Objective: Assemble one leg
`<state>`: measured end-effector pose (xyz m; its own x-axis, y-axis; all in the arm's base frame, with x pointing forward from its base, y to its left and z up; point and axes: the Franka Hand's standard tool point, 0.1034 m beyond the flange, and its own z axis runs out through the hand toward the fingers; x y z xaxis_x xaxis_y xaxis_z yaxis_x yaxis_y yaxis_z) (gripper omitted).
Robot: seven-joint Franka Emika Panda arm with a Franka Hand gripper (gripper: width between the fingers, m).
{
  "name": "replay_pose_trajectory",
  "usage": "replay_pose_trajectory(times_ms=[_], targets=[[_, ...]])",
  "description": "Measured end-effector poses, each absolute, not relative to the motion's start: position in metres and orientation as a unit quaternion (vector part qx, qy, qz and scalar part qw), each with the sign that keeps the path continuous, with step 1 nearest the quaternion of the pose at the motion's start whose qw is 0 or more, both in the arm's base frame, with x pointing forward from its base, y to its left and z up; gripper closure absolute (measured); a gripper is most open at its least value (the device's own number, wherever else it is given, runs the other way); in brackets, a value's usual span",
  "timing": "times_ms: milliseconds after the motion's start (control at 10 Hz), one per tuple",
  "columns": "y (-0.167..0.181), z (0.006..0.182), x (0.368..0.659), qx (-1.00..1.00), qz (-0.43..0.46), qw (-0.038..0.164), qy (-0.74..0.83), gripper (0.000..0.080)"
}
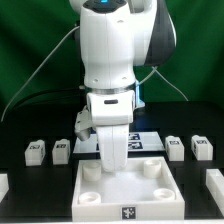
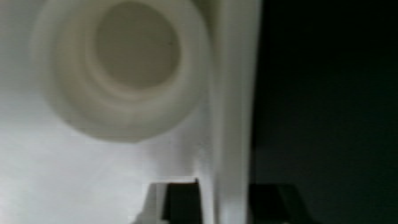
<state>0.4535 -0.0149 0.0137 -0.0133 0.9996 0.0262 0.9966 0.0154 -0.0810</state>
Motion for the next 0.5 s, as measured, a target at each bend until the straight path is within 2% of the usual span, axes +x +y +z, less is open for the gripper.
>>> replay_pose_trajectory(times_ms=[500], targets=[[-0.0152, 0.0142, 0.4544, -0.702, 0.018, 0.037, -0.711, 0.0739]])
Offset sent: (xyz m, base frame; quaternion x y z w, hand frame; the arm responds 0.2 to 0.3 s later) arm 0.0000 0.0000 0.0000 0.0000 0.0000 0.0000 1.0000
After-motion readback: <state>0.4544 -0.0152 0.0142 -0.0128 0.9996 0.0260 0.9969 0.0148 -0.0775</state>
